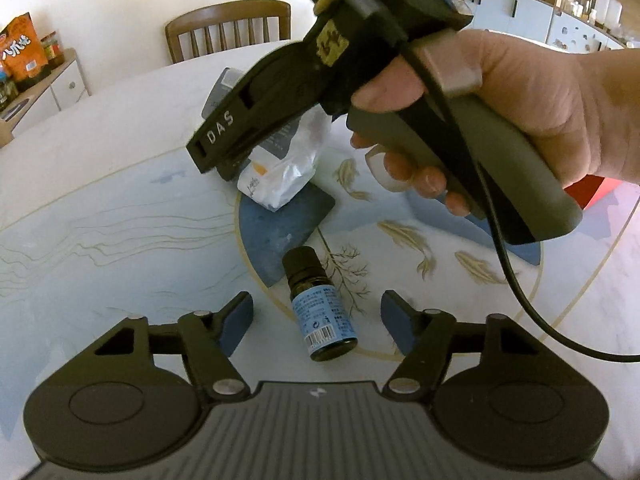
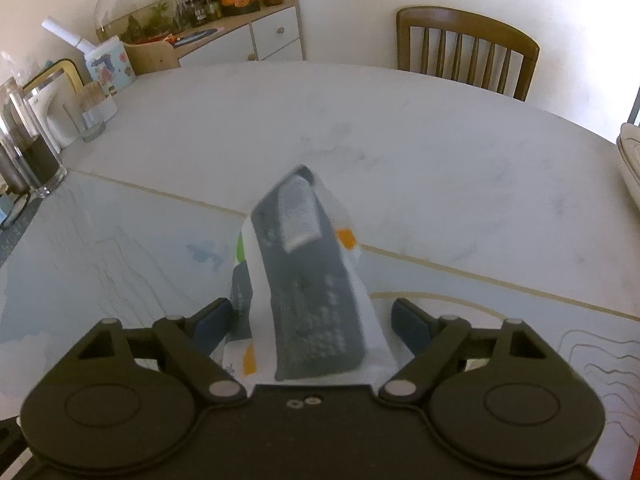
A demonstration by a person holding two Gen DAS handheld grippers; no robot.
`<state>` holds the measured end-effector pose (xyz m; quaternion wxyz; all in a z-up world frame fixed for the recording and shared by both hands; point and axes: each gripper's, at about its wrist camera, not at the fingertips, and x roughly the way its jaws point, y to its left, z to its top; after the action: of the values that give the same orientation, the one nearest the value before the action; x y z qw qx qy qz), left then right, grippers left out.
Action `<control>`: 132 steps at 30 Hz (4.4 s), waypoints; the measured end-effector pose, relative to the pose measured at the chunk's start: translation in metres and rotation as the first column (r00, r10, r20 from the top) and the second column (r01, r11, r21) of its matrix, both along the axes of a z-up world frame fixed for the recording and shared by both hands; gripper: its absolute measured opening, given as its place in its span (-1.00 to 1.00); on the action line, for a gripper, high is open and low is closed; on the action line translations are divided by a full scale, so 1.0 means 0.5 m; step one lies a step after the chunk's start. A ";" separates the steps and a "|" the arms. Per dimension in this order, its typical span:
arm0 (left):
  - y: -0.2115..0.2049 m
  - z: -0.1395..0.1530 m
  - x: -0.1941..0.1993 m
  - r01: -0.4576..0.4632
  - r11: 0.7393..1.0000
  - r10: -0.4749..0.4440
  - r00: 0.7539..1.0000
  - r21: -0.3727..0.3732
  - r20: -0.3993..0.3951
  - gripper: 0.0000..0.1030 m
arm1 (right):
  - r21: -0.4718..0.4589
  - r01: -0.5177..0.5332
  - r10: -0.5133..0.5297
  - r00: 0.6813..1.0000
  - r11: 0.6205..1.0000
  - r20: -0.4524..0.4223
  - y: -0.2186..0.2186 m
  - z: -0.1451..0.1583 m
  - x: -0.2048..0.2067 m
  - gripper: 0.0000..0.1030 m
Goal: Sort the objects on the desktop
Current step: 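Grasp the blue-labelled bottle with the left gripper while the right gripper grasps the grey-white bag, then carry the bottle and grey-white bag with both grippers over the red box, then lower and open both grippers to drop the bottle and bag into the box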
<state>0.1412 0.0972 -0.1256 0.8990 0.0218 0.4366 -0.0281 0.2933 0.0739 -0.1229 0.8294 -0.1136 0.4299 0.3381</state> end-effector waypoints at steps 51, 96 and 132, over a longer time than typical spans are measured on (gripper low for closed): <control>-0.043 0.052 -0.022 0.009 0.991 -0.012 1.000 -0.131 -0.024 -0.54 | 0.048 0.283 -0.279 0.958 0.958 -0.070 -0.335 0.092 -0.240 -0.56; -0.513 0.251 0.208 0.253 0.961 -0.229 0.953 -0.107 0.196 -0.54 | 0.163 0.469 -0.481 0.876 0.868 0.042 -0.839 0.217 -0.121 -0.56; -0.579 0.115 0.406 0.174 0.985 -0.174 0.985 -0.008 -0.014 -0.55 | 0.035 0.396 -0.392 0.917 0.918 -0.070 -0.838 0.083 -0.006 -0.44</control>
<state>0.3441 -0.1923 -0.0681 0.8899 0.0568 0.4394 -0.1083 0.2903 -0.3453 -0.0813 0.8693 0.0061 0.4610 0.1780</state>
